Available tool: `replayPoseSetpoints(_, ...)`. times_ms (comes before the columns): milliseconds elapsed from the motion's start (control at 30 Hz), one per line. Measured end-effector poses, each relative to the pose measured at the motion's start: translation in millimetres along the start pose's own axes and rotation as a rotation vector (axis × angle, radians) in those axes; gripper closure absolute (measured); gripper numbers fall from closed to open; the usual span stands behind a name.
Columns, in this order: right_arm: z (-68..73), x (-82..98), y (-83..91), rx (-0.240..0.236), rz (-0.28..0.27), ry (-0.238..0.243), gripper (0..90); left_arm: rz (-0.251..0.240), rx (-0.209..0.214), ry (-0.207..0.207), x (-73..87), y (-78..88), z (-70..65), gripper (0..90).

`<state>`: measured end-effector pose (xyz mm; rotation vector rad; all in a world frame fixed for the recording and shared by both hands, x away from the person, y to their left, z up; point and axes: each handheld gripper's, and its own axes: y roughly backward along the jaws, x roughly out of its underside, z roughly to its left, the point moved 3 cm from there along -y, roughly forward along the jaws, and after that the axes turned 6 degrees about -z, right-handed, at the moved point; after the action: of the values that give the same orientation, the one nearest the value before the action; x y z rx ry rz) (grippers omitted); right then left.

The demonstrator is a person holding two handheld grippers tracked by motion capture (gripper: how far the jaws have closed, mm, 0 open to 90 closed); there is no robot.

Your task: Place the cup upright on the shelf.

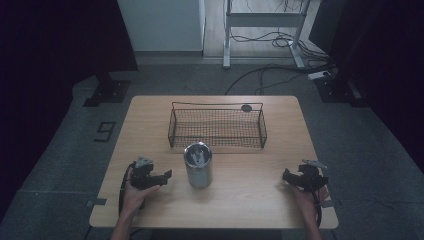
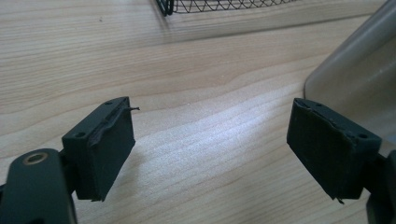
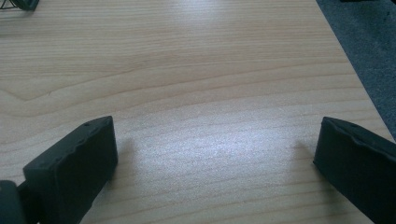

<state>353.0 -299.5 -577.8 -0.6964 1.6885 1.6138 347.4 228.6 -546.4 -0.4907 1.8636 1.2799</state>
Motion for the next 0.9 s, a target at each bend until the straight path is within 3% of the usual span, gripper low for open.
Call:
replayPoseSetpoints(267,0.0,0.0,0.0,0.0,0.0,0.001,0.0,-0.001,-0.001,-0.003,0.4,0.8,0.0,15.2)
replayPoseSetpoints(900,-0.2,0.1,0.1,0.004,-0.001,-0.001,0.0,-0.063,-0.021,0.041,-3.4,11.3,8.8,15.3)
